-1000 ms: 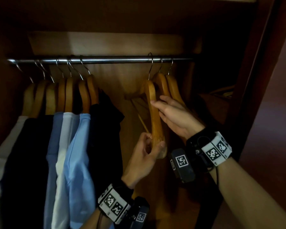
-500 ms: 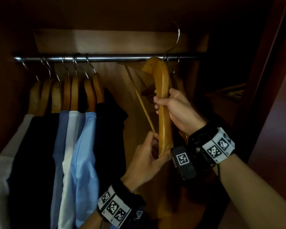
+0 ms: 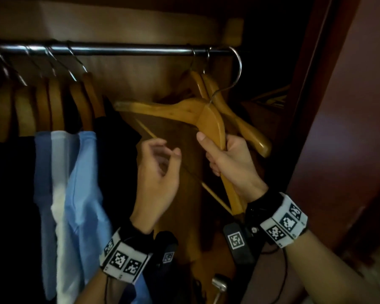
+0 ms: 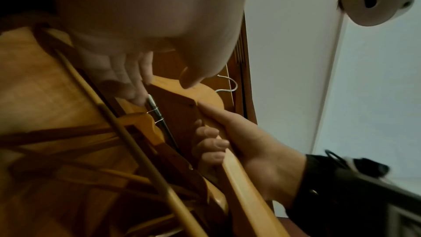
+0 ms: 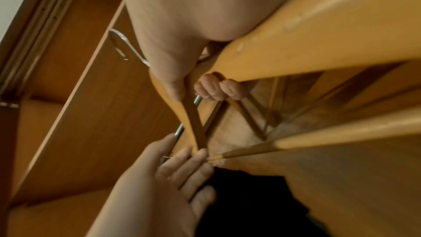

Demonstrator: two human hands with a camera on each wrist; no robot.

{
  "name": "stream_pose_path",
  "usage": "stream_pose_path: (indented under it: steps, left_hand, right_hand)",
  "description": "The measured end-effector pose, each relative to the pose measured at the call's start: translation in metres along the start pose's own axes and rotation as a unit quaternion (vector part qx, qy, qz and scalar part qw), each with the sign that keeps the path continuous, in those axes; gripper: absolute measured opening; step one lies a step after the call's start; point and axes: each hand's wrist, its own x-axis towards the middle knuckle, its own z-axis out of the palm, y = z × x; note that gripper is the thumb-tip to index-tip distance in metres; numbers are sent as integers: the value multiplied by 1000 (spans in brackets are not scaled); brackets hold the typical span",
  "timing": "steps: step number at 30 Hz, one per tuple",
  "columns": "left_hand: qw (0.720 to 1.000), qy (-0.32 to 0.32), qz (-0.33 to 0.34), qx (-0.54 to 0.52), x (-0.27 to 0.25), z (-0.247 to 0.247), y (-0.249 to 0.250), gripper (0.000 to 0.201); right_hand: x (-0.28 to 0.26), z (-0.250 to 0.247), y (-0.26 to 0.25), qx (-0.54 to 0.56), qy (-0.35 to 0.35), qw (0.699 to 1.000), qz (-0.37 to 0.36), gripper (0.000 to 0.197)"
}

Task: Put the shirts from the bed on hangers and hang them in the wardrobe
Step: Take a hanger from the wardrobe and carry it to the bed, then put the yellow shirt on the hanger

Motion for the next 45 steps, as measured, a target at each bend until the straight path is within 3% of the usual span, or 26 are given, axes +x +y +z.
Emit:
stream_pose_path:
  steps: [4, 6, 9, 12, 14, 19, 21, 24, 26, 29, 34, 40, 43, 45]
  left_hand:
    - [991, 110, 39, -59, -12, 3, 6, 33]
    - [984, 148, 98, -11, -17, 1, 7, 34]
    - [968, 104, 162, 163, -21, -2, 13, 37]
    - [936, 8, 191, 294, -24, -1, 20, 34]
    - [915, -57, 218, 336, -32, 1, 21, 40]
    - [877, -93, 249, 400, -75, 26, 42, 46]
    - [867, -109, 244, 420, -102, 47, 51, 50]
    - [864, -142, 237, 420, -148, 90, 65, 46]
    - [871, -192, 223, 394, -180, 123, 71, 43]
    - [878, -282, 192, 336, -226, 179, 75, 52]
    - [872, -408, 153, 221, -294, 283, 93, 52]
    - [833, -533, 112, 95, -376, 419, 134, 43]
    - [797, -587, 134, 56, -417, 492, 163, 45]
    - [775, -608, 162, 50, -444, 539, 183, 48]
  right_hand:
    - [-39, -16, 9, -35, 21, 999, -27, 38]
    - [-57, -22, 18, -42, 31, 998, -22, 38]
    - [-84, -31, 28, -30, 34, 999, 10, 41]
    - [-111, -46, 32, -28, -8, 999, 26, 44]
    - [-130, -58, 34, -22, -34, 999, 36, 44]
    - [-180, -97, 36, -35, -56, 997, 50, 47]
    - [-200, -121, 33, -51, -53, 997, 39, 32]
    - [-237, -164, 28, -41, -17, 998, 37, 7]
    - [-267, -197, 29, -35, 25, 998, 49, 12]
    - [-310, -248, 32, -74, 95, 991, 49, 34]
    - [-379, -342, 39, -150, 211, 963, 69, 29]
    - [-482, -457, 41, -213, 359, 904, 93, 40]
    - [-529, -510, 42, -226, 426, 869, 115, 30]
    - [-553, -548, 43, -235, 463, 844, 133, 34]
